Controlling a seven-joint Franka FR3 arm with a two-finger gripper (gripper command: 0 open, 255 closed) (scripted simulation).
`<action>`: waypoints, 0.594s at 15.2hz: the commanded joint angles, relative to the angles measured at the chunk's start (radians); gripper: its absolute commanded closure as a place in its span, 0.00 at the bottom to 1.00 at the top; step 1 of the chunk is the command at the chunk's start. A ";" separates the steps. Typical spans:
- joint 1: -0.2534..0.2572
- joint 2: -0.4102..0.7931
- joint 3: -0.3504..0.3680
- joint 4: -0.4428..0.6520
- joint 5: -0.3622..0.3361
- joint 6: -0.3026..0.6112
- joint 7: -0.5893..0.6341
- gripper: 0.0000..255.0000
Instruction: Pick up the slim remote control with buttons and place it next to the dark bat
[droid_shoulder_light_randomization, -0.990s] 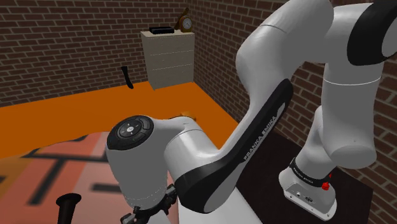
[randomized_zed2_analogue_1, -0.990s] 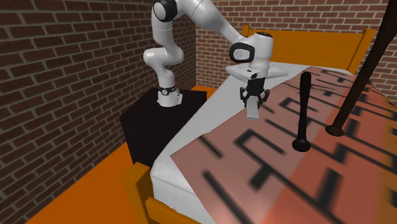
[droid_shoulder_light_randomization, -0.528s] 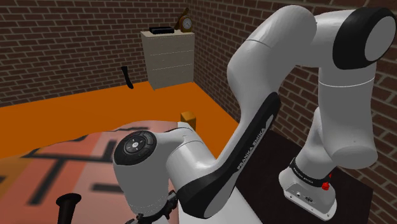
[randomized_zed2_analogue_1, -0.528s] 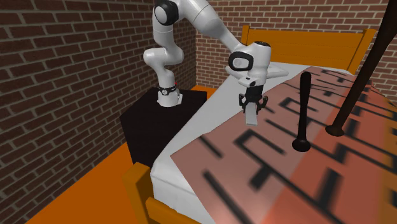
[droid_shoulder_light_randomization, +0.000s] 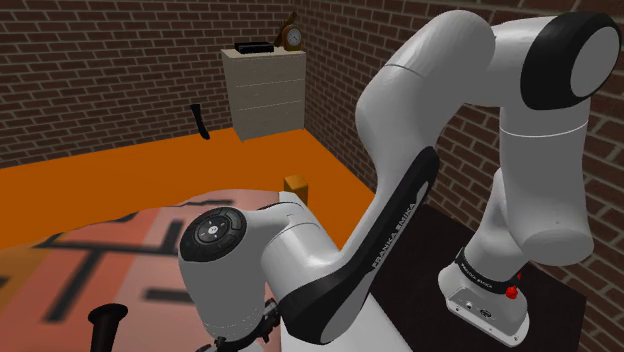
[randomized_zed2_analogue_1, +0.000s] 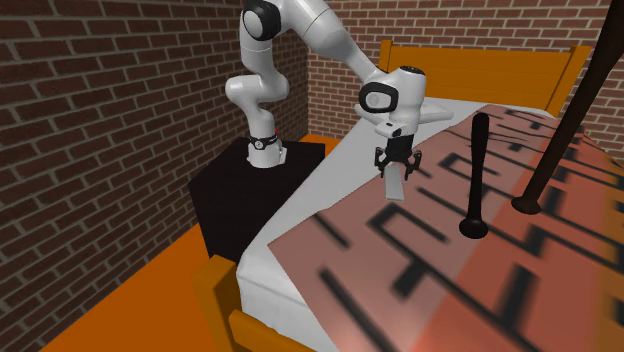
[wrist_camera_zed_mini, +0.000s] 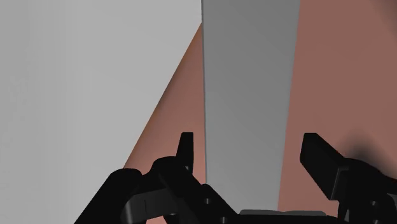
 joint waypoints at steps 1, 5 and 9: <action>0.000 0.000 0.000 0.000 0.000 0.000 0.000 0.00; 0.000 0.000 0.000 0.000 0.000 0.000 0.000 0.00; -0.042 -0.088 0.051 0.023 0.080 -0.093 -0.052 0.00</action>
